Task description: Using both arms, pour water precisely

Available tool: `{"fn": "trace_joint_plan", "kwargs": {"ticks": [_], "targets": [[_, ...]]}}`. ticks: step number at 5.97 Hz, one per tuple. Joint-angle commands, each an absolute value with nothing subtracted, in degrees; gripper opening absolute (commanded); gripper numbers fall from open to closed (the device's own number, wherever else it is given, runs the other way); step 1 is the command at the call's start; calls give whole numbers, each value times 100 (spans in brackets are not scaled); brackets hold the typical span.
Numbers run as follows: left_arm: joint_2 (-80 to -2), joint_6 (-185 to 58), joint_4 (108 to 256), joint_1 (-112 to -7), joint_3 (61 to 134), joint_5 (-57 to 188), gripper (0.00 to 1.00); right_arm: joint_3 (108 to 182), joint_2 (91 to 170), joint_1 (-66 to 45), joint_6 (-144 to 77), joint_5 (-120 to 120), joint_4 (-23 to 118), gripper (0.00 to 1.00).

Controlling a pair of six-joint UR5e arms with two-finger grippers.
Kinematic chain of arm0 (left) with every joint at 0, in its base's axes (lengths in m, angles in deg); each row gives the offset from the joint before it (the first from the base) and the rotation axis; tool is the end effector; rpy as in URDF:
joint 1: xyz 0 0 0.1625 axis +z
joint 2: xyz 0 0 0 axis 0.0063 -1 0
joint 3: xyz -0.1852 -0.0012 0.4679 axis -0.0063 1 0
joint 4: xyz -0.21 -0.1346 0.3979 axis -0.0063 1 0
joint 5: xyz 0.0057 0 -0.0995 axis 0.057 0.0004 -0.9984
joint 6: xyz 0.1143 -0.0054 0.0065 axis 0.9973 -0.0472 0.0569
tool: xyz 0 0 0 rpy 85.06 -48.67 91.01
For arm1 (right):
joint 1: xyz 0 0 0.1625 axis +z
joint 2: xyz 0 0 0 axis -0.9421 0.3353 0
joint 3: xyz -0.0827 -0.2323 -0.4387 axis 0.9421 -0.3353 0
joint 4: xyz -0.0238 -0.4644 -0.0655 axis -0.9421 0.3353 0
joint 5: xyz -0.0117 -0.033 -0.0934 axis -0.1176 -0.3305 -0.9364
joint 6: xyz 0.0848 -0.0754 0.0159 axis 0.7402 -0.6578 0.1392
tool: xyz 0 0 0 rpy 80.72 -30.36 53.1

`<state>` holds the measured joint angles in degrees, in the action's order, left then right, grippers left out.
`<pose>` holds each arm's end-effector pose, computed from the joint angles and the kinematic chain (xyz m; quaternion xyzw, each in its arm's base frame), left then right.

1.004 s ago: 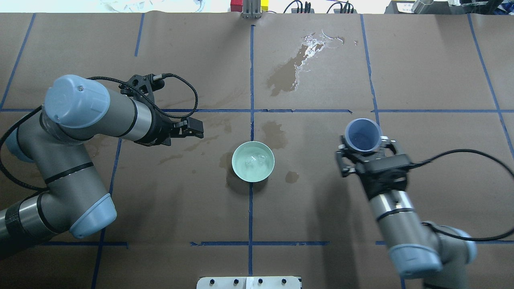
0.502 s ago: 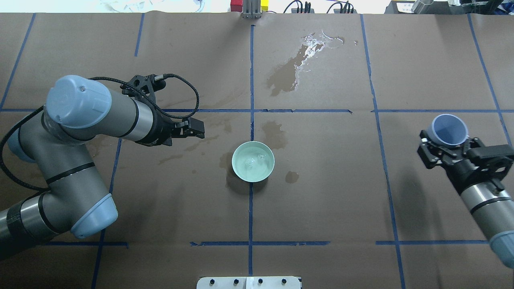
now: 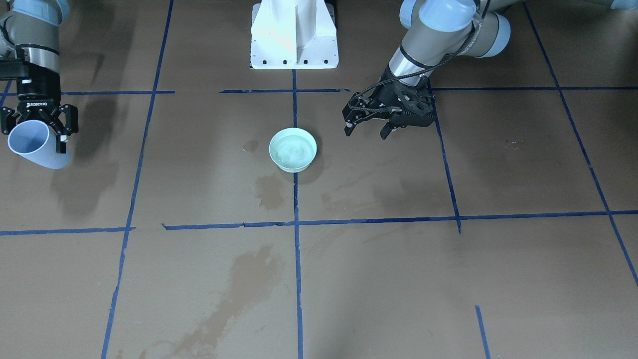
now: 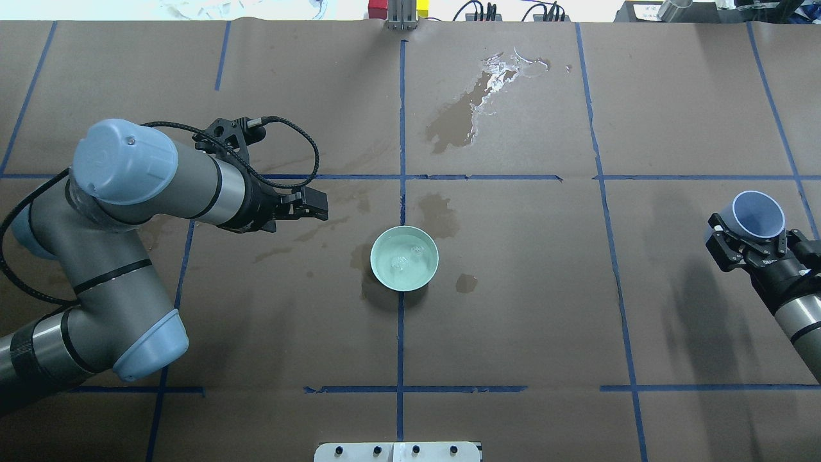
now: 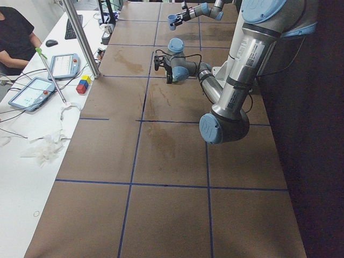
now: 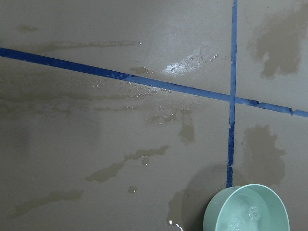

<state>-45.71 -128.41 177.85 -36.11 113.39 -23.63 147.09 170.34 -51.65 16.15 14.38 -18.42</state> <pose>0.5015 -0.4757 0.2835 0.0630 0.5371 -0.0931 0.8360 -0.2801 -0.3316 0.6919 0.5220 -0.3105 0.1993 0.7691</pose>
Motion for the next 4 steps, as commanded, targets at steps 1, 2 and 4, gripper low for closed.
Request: {"fn": "trace_joint_plan", "kwargs": {"ticks": [1,2,4], "targets": [[-4559,-12850,17785,-3613,11364,-2363,100,14319,17000,-5169,1643,1372,-1933,25],[-4567,-12850,17785,-3613,11364,-2363,100,14248,16974,-5186,1643,1346,-1941,26],[-4585,-12850,17785,-3622,11373,-2363,100,14115,16956,-5221,1651,1363,-1968,33]]}}
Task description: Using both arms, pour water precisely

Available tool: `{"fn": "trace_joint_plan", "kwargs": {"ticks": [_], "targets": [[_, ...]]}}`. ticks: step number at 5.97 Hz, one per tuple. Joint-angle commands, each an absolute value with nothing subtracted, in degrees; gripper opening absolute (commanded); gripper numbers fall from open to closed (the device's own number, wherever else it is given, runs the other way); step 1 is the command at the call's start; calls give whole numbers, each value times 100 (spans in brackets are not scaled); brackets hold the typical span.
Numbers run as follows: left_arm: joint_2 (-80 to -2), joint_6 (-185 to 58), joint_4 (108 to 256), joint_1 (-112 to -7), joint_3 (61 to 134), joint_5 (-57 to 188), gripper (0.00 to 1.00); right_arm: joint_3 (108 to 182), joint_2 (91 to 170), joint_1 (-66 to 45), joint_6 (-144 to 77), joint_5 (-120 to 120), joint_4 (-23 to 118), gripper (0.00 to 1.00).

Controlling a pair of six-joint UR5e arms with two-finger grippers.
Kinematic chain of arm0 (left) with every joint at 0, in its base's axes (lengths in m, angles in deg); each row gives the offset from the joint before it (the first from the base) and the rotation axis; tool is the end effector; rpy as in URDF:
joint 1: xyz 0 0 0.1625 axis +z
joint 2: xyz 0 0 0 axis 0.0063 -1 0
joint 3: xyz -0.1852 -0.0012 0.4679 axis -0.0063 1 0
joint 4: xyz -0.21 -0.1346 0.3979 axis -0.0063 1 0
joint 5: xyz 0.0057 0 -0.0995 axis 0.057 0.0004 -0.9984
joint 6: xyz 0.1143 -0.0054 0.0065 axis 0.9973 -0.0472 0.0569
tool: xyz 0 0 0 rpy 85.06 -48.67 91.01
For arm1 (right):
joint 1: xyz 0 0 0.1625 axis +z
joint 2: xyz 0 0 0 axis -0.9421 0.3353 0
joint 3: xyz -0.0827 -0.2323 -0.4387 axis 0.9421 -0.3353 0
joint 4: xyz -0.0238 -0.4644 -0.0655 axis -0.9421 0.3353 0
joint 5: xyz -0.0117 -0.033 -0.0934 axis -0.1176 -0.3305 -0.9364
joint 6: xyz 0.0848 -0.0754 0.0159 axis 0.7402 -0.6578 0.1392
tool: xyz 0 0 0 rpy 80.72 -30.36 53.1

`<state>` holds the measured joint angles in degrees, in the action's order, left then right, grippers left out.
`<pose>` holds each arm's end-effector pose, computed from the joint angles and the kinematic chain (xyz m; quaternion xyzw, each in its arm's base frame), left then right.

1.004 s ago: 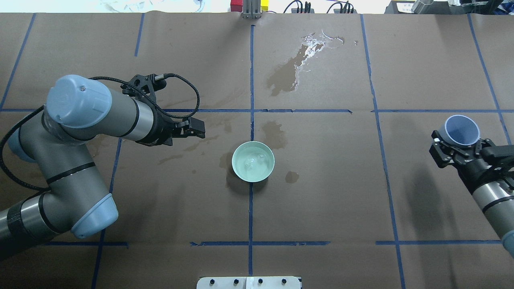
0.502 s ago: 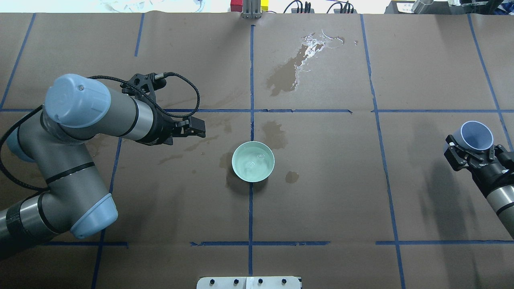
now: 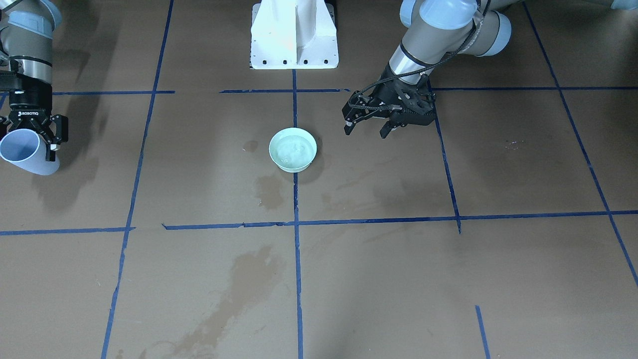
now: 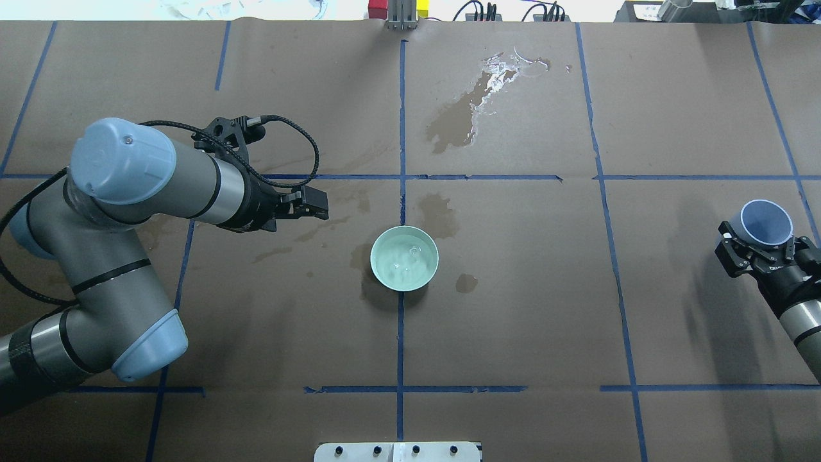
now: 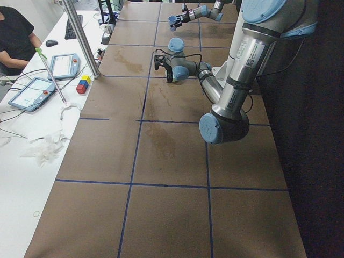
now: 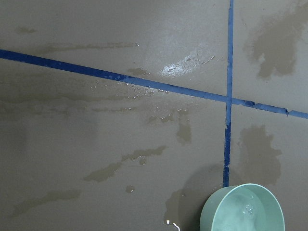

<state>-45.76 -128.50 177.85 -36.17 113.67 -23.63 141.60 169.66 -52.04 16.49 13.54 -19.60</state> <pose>0.4997 -0.4753 0.2806 0.0641 0.5393 -0.0934 0.8345 -0.2790 -0.3297 0.7362 0.5227 -0.2849 0.1898 0.7807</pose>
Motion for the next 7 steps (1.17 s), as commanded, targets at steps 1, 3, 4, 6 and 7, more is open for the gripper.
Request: {"fn": "trace_joint_plan", "kwargs": {"ticks": [1,3,4,6,7], "targets": [[-4576,-12858,17785,-3622,11382,-2363,100,14106,16895,-5308,1747,1346,-1968,35],[-4576,-12850,17776,-3631,11425,-2363,100,13923,16894,-5362,1976,1319,-1968,41],[-4567,-12850,17776,-3648,11460,-2363,100,13878,16894,-5362,2003,1284,-1968,45],[-4532,-12858,17776,-3657,11513,-2363,100,13860,16894,-5371,2003,1284,-2194,81],[-4523,-12850,17776,-3666,11548,-2363,100,13599,16903,-5371,2003,1284,-2492,95]]}}
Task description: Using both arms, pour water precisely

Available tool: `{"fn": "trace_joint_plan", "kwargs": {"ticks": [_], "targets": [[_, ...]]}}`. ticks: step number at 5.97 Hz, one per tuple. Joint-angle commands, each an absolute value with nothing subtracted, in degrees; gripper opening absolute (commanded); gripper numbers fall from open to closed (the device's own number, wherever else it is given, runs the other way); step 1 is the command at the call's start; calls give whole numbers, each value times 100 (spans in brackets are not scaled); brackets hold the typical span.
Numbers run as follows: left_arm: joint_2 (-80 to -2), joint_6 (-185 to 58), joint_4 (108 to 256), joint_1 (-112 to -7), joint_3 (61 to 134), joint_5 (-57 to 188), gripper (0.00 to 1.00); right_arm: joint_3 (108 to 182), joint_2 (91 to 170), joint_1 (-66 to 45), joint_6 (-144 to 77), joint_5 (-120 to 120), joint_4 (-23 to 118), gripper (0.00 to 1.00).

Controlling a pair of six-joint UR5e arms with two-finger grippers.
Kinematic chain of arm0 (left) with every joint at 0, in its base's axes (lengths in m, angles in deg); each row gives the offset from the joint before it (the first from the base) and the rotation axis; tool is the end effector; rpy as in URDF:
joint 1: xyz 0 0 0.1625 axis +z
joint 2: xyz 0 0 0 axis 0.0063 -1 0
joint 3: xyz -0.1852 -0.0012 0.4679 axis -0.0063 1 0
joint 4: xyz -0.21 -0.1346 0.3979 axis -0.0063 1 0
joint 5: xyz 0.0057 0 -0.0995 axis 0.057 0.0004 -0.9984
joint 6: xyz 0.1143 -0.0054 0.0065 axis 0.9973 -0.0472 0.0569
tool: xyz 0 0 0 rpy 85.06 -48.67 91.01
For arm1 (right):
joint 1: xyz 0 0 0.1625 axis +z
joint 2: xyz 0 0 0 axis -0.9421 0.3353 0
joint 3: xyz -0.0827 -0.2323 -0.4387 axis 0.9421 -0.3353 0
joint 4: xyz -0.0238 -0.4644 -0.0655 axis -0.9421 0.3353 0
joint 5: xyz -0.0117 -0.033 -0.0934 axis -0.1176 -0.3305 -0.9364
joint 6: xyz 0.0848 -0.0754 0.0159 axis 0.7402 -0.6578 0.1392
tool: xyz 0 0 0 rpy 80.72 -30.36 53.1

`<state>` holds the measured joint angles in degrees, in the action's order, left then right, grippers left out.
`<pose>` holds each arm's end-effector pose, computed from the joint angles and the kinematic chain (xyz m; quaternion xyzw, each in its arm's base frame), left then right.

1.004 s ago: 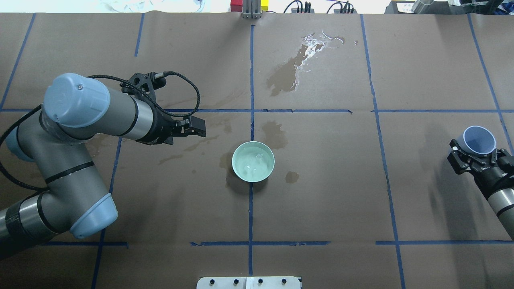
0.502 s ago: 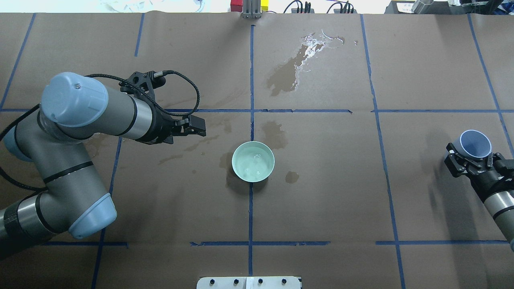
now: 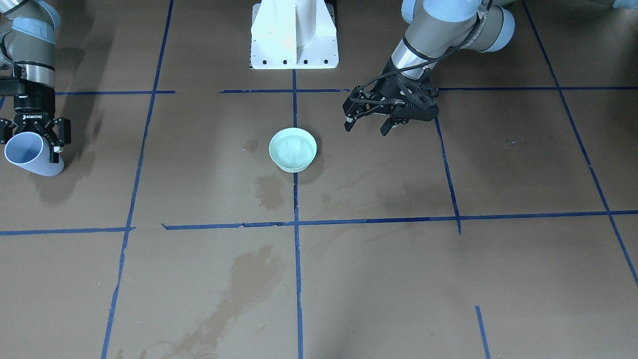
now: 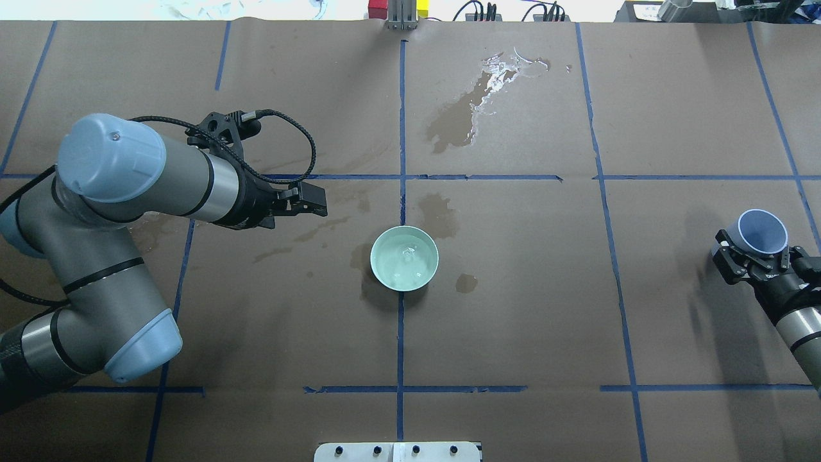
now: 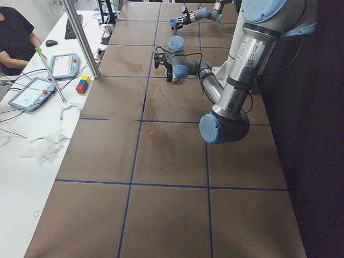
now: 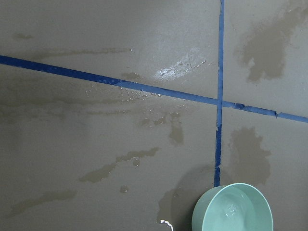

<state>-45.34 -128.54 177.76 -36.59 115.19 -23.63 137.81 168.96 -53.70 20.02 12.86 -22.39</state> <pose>0.4882 -0.4731 0.2732 0.0695 0.5455 -0.0944 0.8299 -0.2848 -0.3212 0.7608 0.5131 -0.3035 0.2042 0.7765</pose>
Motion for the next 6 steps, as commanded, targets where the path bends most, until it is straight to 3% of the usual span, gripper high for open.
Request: {"fn": "trace_joint_plan", "kwargs": {"ticks": [1,6], "targets": [[-4523,-12850,17776,-3666,11549,-2363,100,13544,16903,-5380,1994,1284,-2608,99],[-4550,-12858,17539,-3666,11672,-2372,100,13570,16991,-5362,1117,1048,-3592,99]]}}
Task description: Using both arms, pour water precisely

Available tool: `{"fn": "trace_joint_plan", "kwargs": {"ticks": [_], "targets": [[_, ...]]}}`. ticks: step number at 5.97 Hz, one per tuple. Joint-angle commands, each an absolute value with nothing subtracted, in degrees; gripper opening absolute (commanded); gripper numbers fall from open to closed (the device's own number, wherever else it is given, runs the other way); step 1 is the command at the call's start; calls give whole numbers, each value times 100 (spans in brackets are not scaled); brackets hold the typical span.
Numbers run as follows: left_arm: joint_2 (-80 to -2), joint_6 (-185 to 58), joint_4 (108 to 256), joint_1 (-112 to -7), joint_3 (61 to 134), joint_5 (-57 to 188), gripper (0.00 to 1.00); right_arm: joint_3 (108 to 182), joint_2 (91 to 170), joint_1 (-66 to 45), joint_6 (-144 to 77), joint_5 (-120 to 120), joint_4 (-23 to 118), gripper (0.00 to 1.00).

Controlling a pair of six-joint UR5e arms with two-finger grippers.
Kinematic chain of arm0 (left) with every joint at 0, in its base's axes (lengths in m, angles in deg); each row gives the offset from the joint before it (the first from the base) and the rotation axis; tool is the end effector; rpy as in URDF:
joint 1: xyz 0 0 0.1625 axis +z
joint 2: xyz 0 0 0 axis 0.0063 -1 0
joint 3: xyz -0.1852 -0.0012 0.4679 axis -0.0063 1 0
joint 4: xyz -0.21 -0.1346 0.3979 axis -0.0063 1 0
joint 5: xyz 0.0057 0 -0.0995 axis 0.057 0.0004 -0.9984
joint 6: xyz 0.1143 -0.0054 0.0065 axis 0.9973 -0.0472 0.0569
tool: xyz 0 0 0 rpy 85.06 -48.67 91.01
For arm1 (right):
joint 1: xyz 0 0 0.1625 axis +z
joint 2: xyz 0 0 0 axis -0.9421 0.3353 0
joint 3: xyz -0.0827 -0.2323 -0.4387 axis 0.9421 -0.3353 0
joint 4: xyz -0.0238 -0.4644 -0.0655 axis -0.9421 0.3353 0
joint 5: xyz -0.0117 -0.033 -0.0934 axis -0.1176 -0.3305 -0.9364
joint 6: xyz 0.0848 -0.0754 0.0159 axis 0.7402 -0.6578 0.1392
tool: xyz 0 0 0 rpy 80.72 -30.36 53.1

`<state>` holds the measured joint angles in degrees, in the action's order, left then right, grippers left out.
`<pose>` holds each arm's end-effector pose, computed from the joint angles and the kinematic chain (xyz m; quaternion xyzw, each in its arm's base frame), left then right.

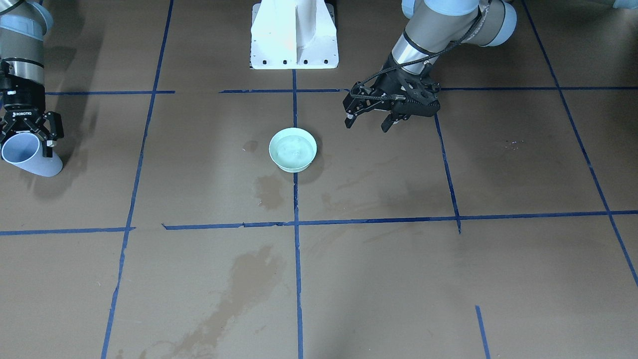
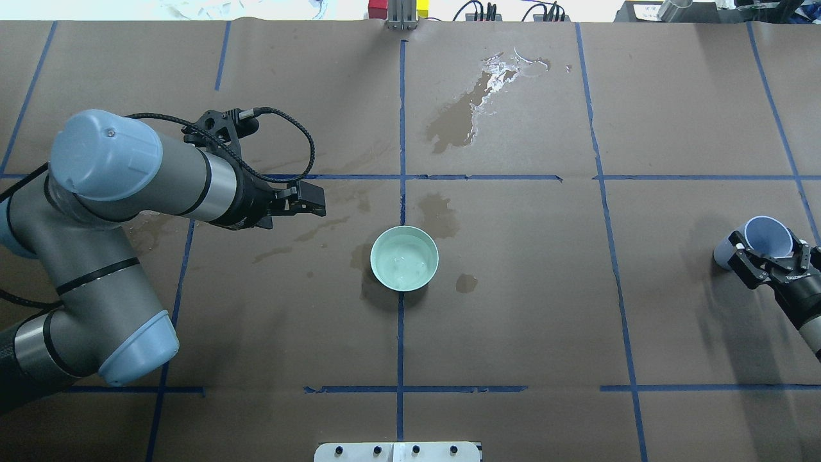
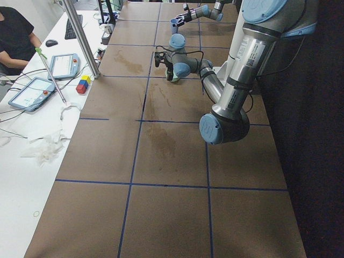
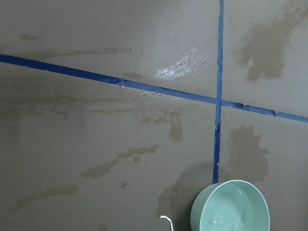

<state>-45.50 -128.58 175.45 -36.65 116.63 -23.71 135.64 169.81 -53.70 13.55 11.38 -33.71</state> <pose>0.4823 -0.4694 0.2652 0.0665 0.5411 -0.0964 0.8328 -0.2574 -0.3148 0.7642 0.5409 -0.3246 0.1975 0.7504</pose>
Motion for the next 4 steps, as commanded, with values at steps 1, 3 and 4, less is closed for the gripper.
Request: {"fn": "trace_joint_plan", "kwargs": {"ticks": [1,3,4], "targets": [[-4550,-12858,17539,-3657,11672,-2372,100,13622,17000,-5353,959,1038,-3629,99],[-4515,-12858,17539,-3613,11611,-2372,100,13849,17096,-5344,712,1020,-3752,99],[-4584,-13059,17504,-3578,11567,-2372,100,14025,17131,-5336,581,1081,-3752,99]]}}
